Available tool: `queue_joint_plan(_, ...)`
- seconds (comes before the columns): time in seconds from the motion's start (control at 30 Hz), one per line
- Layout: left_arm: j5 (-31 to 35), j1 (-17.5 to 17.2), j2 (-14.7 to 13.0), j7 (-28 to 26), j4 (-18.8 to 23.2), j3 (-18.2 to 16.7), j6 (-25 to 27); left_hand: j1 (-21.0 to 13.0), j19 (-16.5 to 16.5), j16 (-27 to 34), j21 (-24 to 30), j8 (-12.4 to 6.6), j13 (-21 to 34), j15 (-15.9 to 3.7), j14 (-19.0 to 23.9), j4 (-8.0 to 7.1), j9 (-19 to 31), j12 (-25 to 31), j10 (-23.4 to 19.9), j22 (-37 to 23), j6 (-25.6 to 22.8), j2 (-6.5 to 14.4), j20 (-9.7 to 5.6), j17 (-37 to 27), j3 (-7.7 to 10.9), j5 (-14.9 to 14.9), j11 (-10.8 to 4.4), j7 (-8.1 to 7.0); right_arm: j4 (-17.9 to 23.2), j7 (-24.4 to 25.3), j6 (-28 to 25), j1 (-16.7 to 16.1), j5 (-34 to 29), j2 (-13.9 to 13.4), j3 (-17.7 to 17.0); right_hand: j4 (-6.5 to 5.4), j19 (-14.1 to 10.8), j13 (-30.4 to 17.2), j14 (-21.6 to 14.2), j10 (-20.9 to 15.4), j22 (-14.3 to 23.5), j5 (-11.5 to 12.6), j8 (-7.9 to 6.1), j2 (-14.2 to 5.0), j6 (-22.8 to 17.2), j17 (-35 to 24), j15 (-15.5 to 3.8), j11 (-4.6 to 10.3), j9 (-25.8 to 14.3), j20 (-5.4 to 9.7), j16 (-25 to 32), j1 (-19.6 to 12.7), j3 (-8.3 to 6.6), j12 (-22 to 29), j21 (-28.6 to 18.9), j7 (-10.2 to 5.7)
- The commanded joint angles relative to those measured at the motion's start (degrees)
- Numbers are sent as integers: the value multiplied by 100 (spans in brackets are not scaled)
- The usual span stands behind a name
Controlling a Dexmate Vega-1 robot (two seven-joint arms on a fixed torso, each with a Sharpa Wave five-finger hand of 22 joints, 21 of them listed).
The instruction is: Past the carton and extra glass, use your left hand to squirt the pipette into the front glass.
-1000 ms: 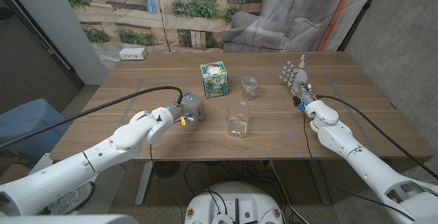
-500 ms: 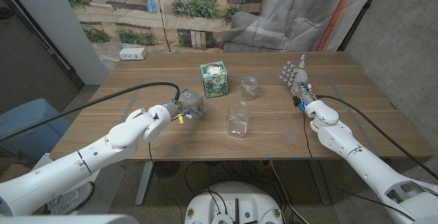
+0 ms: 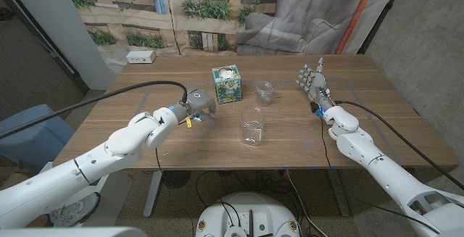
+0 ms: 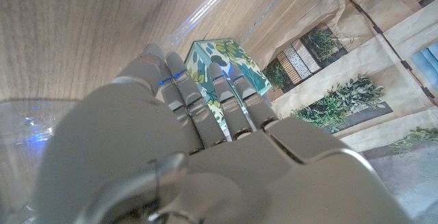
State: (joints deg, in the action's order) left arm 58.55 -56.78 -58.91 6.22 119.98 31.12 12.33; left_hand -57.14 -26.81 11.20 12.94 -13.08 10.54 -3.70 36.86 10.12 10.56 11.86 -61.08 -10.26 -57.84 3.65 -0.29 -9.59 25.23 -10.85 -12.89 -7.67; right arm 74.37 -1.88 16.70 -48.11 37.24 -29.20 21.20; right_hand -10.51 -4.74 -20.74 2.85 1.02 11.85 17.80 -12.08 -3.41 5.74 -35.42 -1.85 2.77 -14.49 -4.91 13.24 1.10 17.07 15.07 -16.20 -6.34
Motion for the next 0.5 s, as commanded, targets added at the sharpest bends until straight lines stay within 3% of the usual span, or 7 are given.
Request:
queue_joint_plan(0.03,-228,-226,-155,-101,310,-323,42,-3,-8,-4,-9,32,22,-781,60,-33,9,-7,-5,-22,-11,60,-46,-14,-11,-11,-9,-12,-3,10,1,2,-1,2,1,4,-34,-18,43,-2,30,28,-40,-335,-11,-26,-470,5,-11,-4,35,0,44,25,-30,-52)
queue_joint_plan(0.5,-735,-574,-225,-283,706,-808,165,63,-7,-41,-15,61,22,-764,80,-63,12,-35,28,-22,1,89,-42,-3,11,-20,-5,32,0,10,1,0,-1,0,0,5,-33,-18,49,-1,30,28,-40,-334,-11,-26,-473,8,-11,-2,32,0,44,25,-29,-48)
